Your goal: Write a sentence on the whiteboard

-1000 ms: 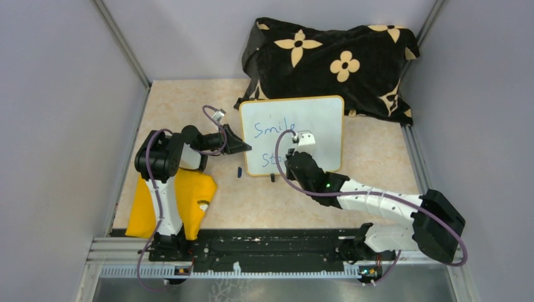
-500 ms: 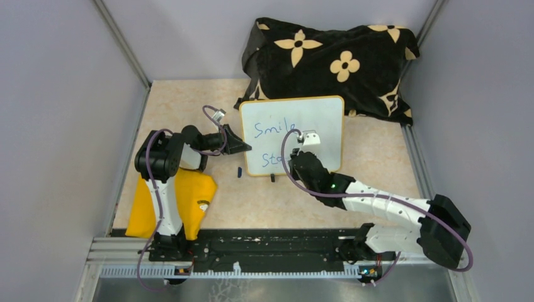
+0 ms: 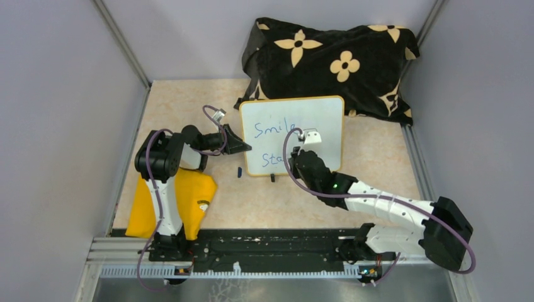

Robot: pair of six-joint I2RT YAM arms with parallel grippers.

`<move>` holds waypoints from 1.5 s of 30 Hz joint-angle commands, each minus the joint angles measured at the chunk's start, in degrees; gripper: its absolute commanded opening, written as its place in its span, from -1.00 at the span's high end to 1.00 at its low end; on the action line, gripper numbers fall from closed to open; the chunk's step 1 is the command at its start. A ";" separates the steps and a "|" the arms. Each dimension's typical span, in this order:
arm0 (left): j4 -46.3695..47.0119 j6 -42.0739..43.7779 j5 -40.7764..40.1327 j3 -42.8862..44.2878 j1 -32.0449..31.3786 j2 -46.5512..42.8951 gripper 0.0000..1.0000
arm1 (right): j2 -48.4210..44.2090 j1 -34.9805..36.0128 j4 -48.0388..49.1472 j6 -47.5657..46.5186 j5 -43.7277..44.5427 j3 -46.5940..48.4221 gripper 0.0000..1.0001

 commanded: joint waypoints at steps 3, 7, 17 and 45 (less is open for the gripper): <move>11.49 0.45 0.36 -0.39 -1.32 3.48 1.00 | 1.74 -0.37 4.36 -0.63 1.35 2.95 1.00; 11.49 0.49 0.44 -0.43 -1.32 3.40 1.00 | 2.73 -0.69 4.56 -0.52 1.66 2.71 1.00; 11.31 0.66 0.41 -0.44 -1.32 3.27 1.00 | 2.54 -1.18 3.71 0.62 2.41 0.29 1.00; 10.52 0.64 0.40 -0.30 -1.32 3.23 1.00 | -4.28 -1.23 0.79 1.57 1.11 0.17 1.00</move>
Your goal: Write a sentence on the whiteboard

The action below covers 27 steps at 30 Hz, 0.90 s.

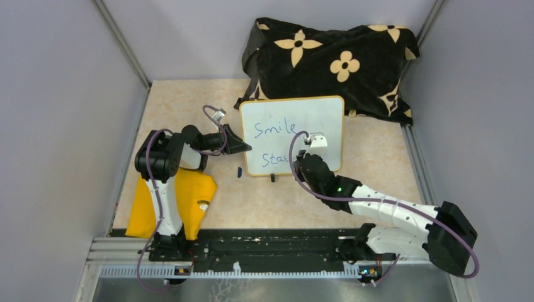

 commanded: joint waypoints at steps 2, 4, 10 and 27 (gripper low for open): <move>10.49 0.45 0.26 -0.34 -1.30 3.26 1.00 | -2.80 -0.52 0.79 -0.81 0.99 4.33 1.00; 10.51 0.51 0.28 -0.34 -1.30 3.15 1.00 | -3.08 -0.59 0.92 -0.79 1.57 4.69 1.00; 10.50 0.54 0.27 -0.35 -1.30 3.21 1.00 | -2.37 -1.43 1.15 -1.05 2.37 5.73 1.00; 10.32 0.54 0.22 -0.36 -1.30 3.57 1.00 | -2.17 -2.10 2.02 -1.75 1.35 4.37 1.00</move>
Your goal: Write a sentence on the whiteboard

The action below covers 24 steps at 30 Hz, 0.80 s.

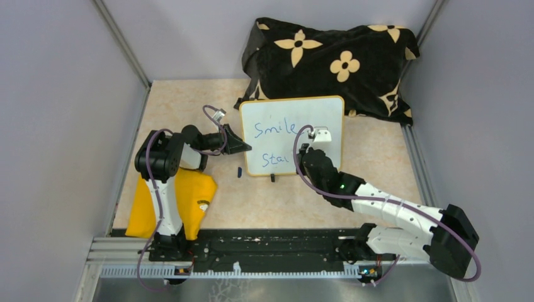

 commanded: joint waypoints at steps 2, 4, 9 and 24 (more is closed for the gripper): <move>10.35 0.54 0.12 -0.45 -1.30 3.58 1.00 | -0.32 -0.49 2.35 -0.69 0.17 1.64 1.00; 10.26 0.54 0.14 -0.41 -1.30 3.63 1.00 | 0.01 -0.49 2.46 -0.67 0.01 1.70 1.00; 10.29 0.54 0.09 -0.46 -1.30 3.69 1.00 | 1.10 -0.48 2.50 -0.98 0.33 2.16 1.00; 10.32 0.45 0.09 -0.33 -1.30 3.58 1.00 | 3.21 -0.52 2.41 0.87 -0.81 -0.54 1.00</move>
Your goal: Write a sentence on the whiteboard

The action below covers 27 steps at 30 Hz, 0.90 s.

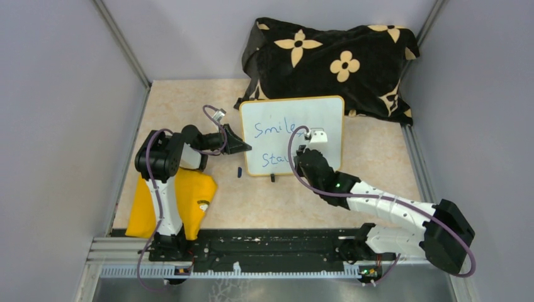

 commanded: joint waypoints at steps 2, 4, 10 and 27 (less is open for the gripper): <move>10.33 0.45 0.13 -0.45 -1.30 3.44 1.00 | 0.21 -0.51 2.13 1.62 -0.93 -1.21 1.00; 10.33 0.45 0.09 -0.47 -1.30 3.45 1.00 | 0.21 -0.57 2.13 1.86 -1.16 -1.96 1.00; 10.34 0.36 0.09 -0.47 -1.30 3.44 1.00 | 0.77 -0.51 2.13 2.44 -2.28 -3.30 1.00; 10.25 0.45 0.05 -0.45 -1.30 3.37 1.00 | 5.21 -0.53 6.12 3.55 -7.51 -2.97 1.00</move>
